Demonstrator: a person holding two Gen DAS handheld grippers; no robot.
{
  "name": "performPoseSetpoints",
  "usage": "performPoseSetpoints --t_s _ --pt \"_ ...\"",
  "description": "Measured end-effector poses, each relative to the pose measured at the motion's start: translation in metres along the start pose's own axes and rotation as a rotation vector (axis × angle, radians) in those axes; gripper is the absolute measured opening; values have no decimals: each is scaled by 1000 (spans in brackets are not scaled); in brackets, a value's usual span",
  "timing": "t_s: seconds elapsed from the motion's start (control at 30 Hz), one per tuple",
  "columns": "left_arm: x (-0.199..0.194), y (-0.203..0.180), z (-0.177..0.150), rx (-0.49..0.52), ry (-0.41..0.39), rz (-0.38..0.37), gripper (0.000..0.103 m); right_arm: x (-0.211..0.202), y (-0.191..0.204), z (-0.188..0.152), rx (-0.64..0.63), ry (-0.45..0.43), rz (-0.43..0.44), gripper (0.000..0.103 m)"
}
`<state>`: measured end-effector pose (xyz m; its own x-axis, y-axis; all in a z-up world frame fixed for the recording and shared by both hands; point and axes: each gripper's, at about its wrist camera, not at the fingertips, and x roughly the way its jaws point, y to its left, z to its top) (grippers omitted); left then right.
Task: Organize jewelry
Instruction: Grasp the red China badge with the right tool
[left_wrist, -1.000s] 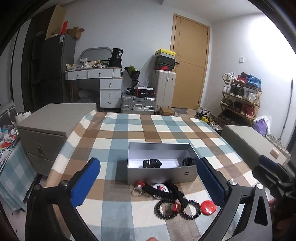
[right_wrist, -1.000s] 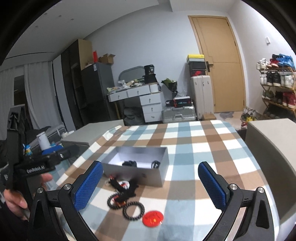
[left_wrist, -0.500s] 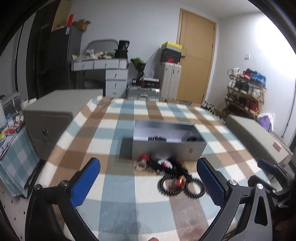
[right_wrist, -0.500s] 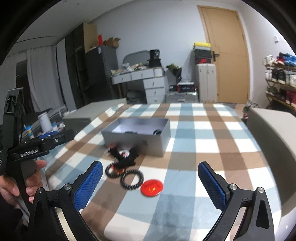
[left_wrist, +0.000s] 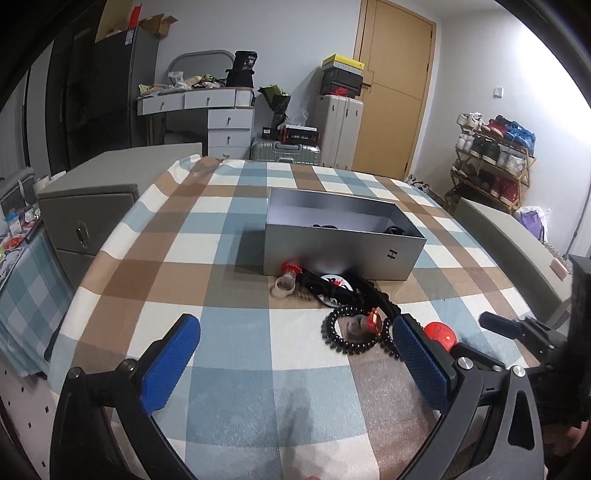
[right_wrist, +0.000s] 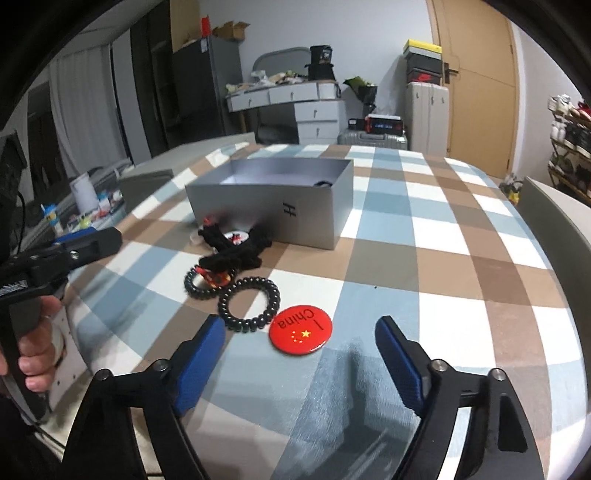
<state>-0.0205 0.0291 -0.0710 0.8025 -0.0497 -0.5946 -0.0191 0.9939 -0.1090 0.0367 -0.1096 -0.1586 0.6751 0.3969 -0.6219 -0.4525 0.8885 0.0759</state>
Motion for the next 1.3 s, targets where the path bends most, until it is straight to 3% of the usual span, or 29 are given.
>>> performPoseSetpoints --t_s 0.37,0.47,0.67,0.93,1.3 --pt "6 6 -3 -20 37 32 102 24 5 1 -75 97 -77 59" --pt "7 7 -4 -23 49 32 102 24 6 2 -68 93 -69 42" --pt "11 3 -5 -7 77 17 102 22 7 1 -64 91 -54 41" --pt "32 -15 -2 103 161 -55 102 5 -9 -4 18 37 -33 41" --pt "46 -35 12 201 106 -142 101 -14 -20 -12 44 -22 1 42"
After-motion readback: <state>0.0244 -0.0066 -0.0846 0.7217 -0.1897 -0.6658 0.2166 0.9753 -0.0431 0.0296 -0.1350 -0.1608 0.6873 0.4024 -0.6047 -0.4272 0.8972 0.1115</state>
